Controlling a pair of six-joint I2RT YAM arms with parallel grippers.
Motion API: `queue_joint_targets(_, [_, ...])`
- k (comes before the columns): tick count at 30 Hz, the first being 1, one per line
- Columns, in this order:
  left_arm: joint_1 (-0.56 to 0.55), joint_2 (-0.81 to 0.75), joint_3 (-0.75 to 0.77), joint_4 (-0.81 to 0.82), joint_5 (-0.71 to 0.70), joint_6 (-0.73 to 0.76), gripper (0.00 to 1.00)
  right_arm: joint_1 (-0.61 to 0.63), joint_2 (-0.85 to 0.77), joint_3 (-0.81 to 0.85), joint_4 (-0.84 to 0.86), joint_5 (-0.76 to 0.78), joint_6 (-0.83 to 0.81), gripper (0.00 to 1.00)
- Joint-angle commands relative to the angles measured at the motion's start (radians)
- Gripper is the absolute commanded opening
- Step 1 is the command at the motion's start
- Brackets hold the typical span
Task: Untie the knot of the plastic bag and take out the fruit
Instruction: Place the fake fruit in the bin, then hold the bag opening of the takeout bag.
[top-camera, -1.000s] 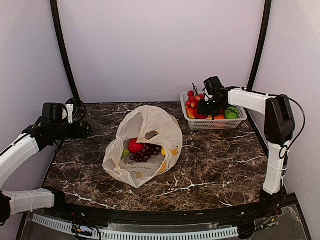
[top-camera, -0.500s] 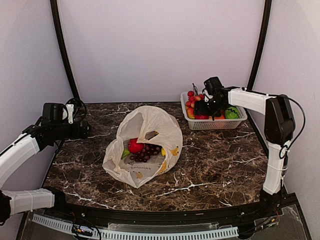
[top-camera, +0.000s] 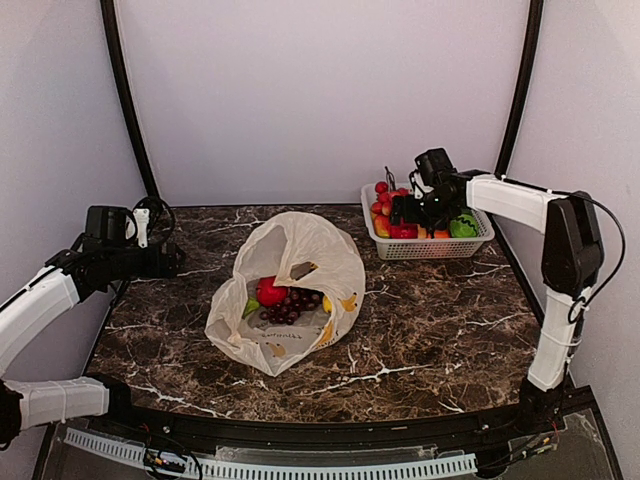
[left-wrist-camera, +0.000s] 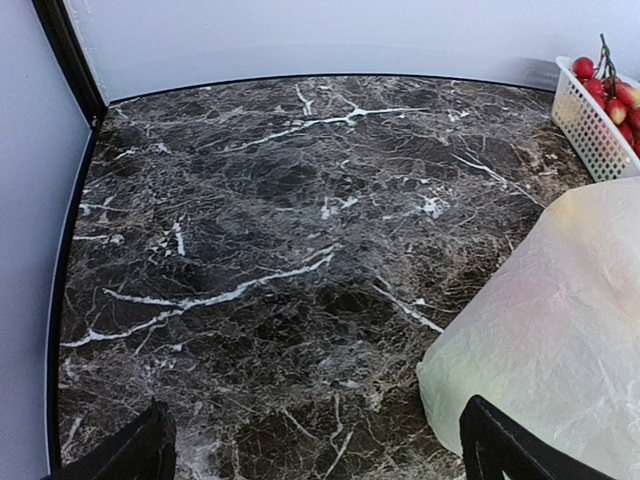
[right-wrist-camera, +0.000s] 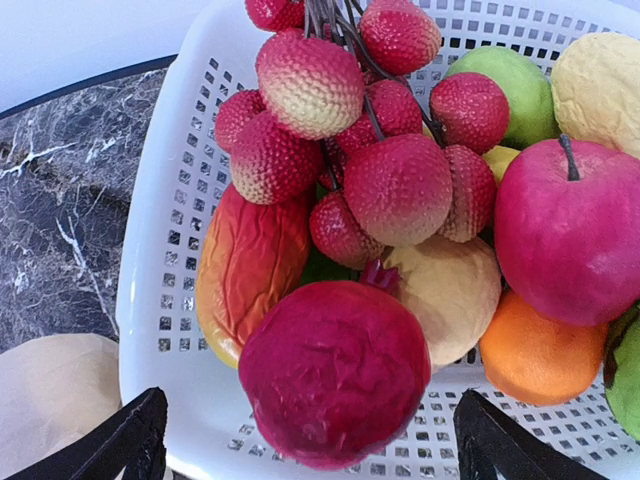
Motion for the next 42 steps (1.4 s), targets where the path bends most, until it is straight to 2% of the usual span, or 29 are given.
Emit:
queue_joint_targets(1, [0.004,-0.038,-0.018,0.027,0.141,-0.015,0.98,0.018,-0.138,-0.074,0.062,-0.019,-0.002,0.97])
queue_joint_targets(6, [0.002,-0.057,0.019,-0.039,0.24,-0.111,0.97,0.053,-0.278,-0.159,0.098,-0.034,-0.045,0.97])
queue_joint_targets(11, [-0.013,-0.085,0.045,-0.099,0.338,-0.314,0.94,0.114,-0.392,-0.245,0.118,-0.042,-0.072,0.96])
queue_joint_targets(16, [-0.112,-0.081,0.093,-0.141,0.379,-0.424,0.98,0.188,-0.481,-0.294,0.122,-0.054,-0.038,0.96])
queue_joint_targets(21, [-0.277,-0.059,0.155,-0.161,0.33,-0.47,0.99,0.269,-0.539,-0.307,0.104,-0.082,0.0,0.96])
queue_joint_targets(29, [-0.375,-0.07,0.166,-0.171,0.299,-0.503,0.99,0.41,-0.634,-0.422,0.253,-0.189,0.038,0.96])
queue_joint_targets(36, [-0.507,-0.045,0.146,-0.18,0.227,-0.521,0.98,0.505,-0.651,-0.474,0.31,-0.158,0.053,0.96])
queue_joint_targets(42, [-0.568,0.008,0.147,-0.184,0.164,-0.505,0.98,0.583,-0.647,-0.486,0.313,-0.106,0.049,0.95])
